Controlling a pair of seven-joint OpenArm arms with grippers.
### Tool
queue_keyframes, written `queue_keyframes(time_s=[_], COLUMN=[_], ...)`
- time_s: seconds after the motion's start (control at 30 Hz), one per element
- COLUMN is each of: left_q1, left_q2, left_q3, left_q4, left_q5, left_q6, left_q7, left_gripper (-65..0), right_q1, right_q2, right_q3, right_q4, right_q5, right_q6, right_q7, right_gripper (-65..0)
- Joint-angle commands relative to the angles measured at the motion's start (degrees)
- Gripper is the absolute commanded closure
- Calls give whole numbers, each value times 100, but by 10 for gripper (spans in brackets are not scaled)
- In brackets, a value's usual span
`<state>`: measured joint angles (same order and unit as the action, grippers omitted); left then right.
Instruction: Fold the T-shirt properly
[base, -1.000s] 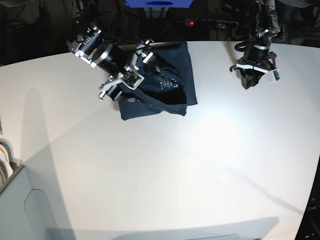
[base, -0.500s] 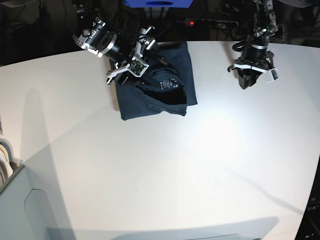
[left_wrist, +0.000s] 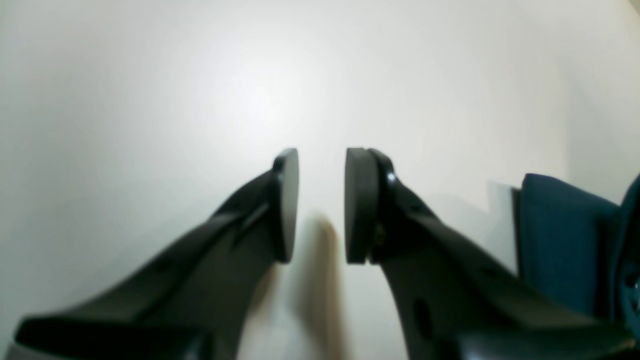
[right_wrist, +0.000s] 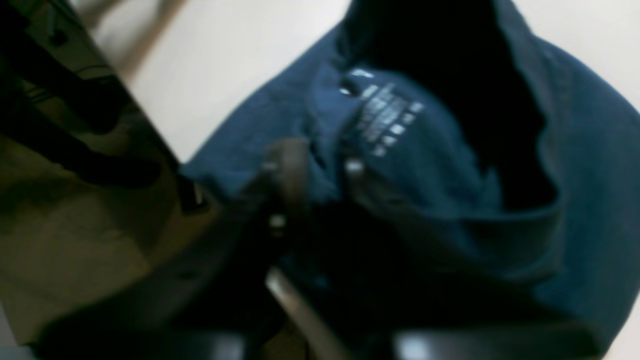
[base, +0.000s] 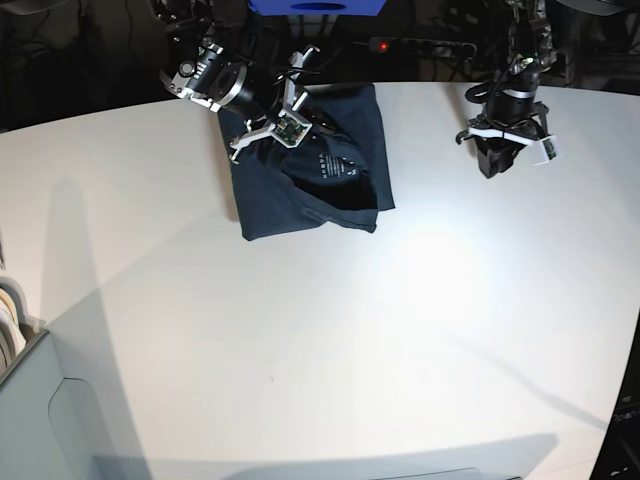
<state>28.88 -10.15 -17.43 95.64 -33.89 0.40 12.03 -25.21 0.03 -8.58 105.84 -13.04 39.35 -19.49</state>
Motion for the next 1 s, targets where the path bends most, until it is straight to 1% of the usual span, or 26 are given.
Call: queue_keyframes(time_s=[0.0, 0.2, 0.33, 0.53, 0.6, 0.7, 0.9, 0.97], left_q1=[8, 8, 8, 8, 8, 8, 8, 8], left_q2=[-35, -35, -35, -35, -35, -35, -35, -35], left_q3=[-37, -37, -37, -37, -37, -37, -37, -37], left_q4=[111, 111, 111, 120, 120, 120, 120, 120], left_q5=[-26, -26, -26, -26, -26, -26, -26, -26], left_q6=[-36, -36, -36, -36, -36, -36, -36, -36], left_q7=[-135, -135, -135, -135, -135, -135, -135, -135], left_gripper=[-156, -156, -156, -156, -156, -156, -156, -156], right_q1=[3, -182, -217, -165, -77, 3, 187, 257], right_q2=[-8, -8, -8, 274, 300, 370, 344, 335], right_q3=[-61, -175, -386, -957, -1098, -1239, -1300, -1300], right_q4=[172, 409, 444, 374, 374, 225, -250, -329], right_q5=[121, 121, 121, 121, 121, 121, 121, 121], right_q6=[65, 65, 65, 65, 65, 65, 65, 65], right_q7=[151, 177, 203, 203, 203, 203, 177, 160], right_gripper=[0, -3, -2, -3, -3, -4, -7, -31])
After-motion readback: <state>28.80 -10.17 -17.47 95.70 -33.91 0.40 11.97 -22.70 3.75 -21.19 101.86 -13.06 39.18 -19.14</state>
